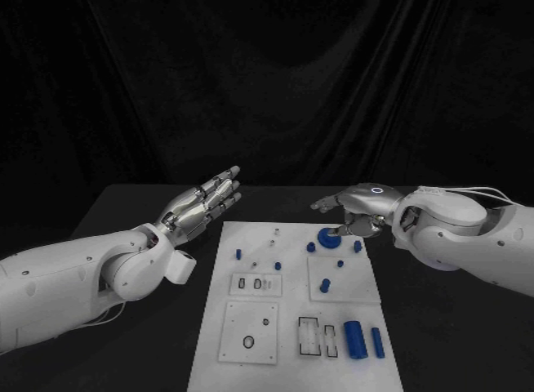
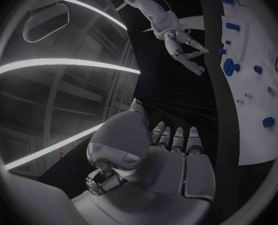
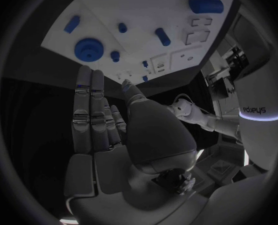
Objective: Assemble the parts on the task board
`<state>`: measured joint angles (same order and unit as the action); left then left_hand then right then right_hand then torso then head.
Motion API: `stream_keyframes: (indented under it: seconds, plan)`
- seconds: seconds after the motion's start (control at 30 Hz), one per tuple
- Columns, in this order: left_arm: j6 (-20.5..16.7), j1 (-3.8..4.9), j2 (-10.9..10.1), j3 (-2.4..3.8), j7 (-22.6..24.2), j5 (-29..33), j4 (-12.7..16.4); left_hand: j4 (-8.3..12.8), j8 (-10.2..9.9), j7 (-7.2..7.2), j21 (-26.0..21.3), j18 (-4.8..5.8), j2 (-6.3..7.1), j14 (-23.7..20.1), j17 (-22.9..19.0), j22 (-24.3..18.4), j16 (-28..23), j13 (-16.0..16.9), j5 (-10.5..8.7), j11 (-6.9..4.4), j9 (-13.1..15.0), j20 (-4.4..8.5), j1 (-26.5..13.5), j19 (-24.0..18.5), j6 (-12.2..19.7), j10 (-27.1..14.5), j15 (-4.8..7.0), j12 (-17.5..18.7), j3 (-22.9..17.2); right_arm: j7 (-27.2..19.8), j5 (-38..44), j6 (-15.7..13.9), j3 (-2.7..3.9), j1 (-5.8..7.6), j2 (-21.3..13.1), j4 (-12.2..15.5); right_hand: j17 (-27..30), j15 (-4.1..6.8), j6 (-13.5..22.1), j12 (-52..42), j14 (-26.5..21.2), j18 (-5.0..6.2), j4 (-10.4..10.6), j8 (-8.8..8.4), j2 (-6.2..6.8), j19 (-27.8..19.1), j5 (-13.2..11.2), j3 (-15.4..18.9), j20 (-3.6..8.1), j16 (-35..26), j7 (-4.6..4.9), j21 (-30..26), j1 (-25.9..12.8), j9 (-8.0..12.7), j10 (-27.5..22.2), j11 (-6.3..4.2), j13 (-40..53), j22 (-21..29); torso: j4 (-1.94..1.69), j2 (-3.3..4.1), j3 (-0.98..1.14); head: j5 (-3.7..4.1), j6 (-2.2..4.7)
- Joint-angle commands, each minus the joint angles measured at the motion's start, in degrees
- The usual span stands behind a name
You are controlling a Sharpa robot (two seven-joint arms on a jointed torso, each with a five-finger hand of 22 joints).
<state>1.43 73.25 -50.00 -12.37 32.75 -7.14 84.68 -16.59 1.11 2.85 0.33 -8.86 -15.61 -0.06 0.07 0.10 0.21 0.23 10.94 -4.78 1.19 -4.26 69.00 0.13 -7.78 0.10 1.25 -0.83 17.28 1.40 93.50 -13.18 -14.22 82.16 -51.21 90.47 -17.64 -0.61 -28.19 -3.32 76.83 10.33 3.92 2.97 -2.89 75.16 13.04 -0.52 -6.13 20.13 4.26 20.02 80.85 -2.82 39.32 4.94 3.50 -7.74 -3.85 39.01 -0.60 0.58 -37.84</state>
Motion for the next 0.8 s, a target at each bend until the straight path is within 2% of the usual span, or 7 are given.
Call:
stream_keyframes:
  seconds: [0.03,0.23,0.3,0.43,0.6,0.73,0.8]
  plan:
    - [0.0,0.19,0.1,0.06,0.3,-0.3,0.1,-0.1,0.2,-0.11,-0.3,-0.58,0.03,0.1,-0.1,-0.1,-0.2,0.0,0.57,0.25,0.0,-0.64,0.7,-0.1,-0.1,0.0,-0.64,-0.1,-0.3,3.6,12.0,-0.5,0.02,0.5,0.6,-0.5,-3.9,0.99,0.3,0.0,3.0,0.12,-0.5,-0.26,0.53,3.4,-0.6,-0.5,1.18,5.4,-0.17,2.9,-0.8,0.1,0.4,-0.42,-0.1,-2.1,-0.99,0.62,-0.02,0.68,-0.07]
    - [0.9,0.22,0.2,0.06,0.8,-0.3,-0.3,-0.2,0.3,-0.26,-0.3,-0.88,-0.14,0.1,-0.1,-0.1,-0.2,0.1,-1.11,0.19,0.1,-1.97,0.3,-0.1,-0.9,0.0,-1.36,-0.3,-0.2,3.5,13.3,-2.3,0.02,0.84,1.4,-1.2,-10.9,2.97,-3.4,-0.5,6.6,-0.05,-1.7,0.21,1.03,6.5,-1.0,-1.5,2.52,17.3,-0.32,11.2,-1.3,-0.2,6.7,-1.64,0.4,-8.6,-1.93,1.15,-0.11,1.51,-0.55]
    - [1.2,0.23,0.3,0.06,0.9,-0.3,-0.7,-0.2,0.4,-0.3,-0.3,-0.92,-0.16,0.1,-0.1,-0.1,-0.2,0.1,-1.27,0.17,0.2,-2.05,0.3,-0.1,-1.2,0.0,-1.34,-0.3,-0.2,3.4,13.4,-2.7,0.02,0.86,1.7,-1.4,-26.4,4.03,-6.3,-0.4,9.6,-2.33,-1.8,0.29,1.54,9.1,-1.8,-1.6,3.62,33.2,-0.8,29.3,-1.7,-0.3,9.9,-2.24,0.3,-28.7,-2.1,1.31,-0.12,1.89,-0.56]
    - [1.9,0.23,0.7,0.06,1.0,-0.3,-1.5,-0.2,0.4,-0.37,-0.3,-0.95,-0.27,0.1,-0.1,-0.1,-0.2,0.1,-1.27,0.18,0.2,-2.18,0.2,-0.1,-1.2,0.0,-1.4,-0.3,-0.2,3.1,13.6,-2.7,0.02,0.75,2.5,-2.1,-33.4,4.42,-9.5,-0.4,9.2,-3.3,-1.3,0.38,2.42,7.4,-3.5,-1.4,3.95,41.2,-2.05,39.9,-2.6,-0.5,12.2,-2.68,0.3,-40.4,-2.08,1.64,-0.22,2.22,-0.75]
    - [2.5,0.23,1.1,0.06,0.9,-0.3,-2.2,-0.2,0.4,-0.48,-0.3,-1.01,-0.48,0.1,-0.1,-0.1,-0.2,0.1,-1.15,0.24,0.2,-2.44,0.1,-0.1,-1.3,0.0,-1.51,-0.2,-0.3,2.7,13.6,-1.4,0.02,0.15,3.2,-2.8,-34.6,4.58,-10.3,-0.3,8.7,-3.4,0.5,0.41,3.71,6.0,-6.7,-0.8,3.89,43.3,-2.81,43.0,-4.3,-0.6,12.5,-2.89,0.3,-43.8,-2.13,1.69,-0.25,2.11,-1.36]
    - [2.9,0.23,1.1,0.06,0.8,-0.3,-2.3,-0.2,0.4,-0.68,-0.3,-1.07,-0.61,0.1,-0.1,-0.1,-0.2,0.0,-1.07,0.36,0.2,-2.74,0.0,-0.1,-1.5,0.0,-1.66,-0.2,-0.3,1.9,12.2,-0.7,0.02,-0.63,3.5,-3.4,-35.2,4.62,-17.7,-0.4,8.5,-3.38,1.8,1.49,4.81,5.1,-7.6,-1.6,3.95,44.4,-2.62,44.4,-4.0,-1.3,12.8,-3.0,0.3,-45.5,-2.17,1.65,-0.31,2.2,-1.63]
    - [3.1,0.23,1.2,0.06,0.8,-0.3,-2.4,-0.2,0.4,-0.76,-0.3,-1.1,-0.66,0.1,-0.1,-0.1,-0.2,0.0,-0.98,0.43,0.2,-2.88,0.0,-0.1,-1.6,0.0,-1.74,-0.2,-0.3,1.5,11.4,-0.6,0.02,-1.07,3.7,-3.6,-35.6,4.58,-18.8,-0.4,8.5,-3.4,2.0,1.65,4.99,4.7,-6.7,-2.1,3.96,44.9,-1.74,45.0,-3.4,-1.5,13.3,-2.92,0.4,-46.4,-2.18,1.65,-0.34,2.15,-1.78]
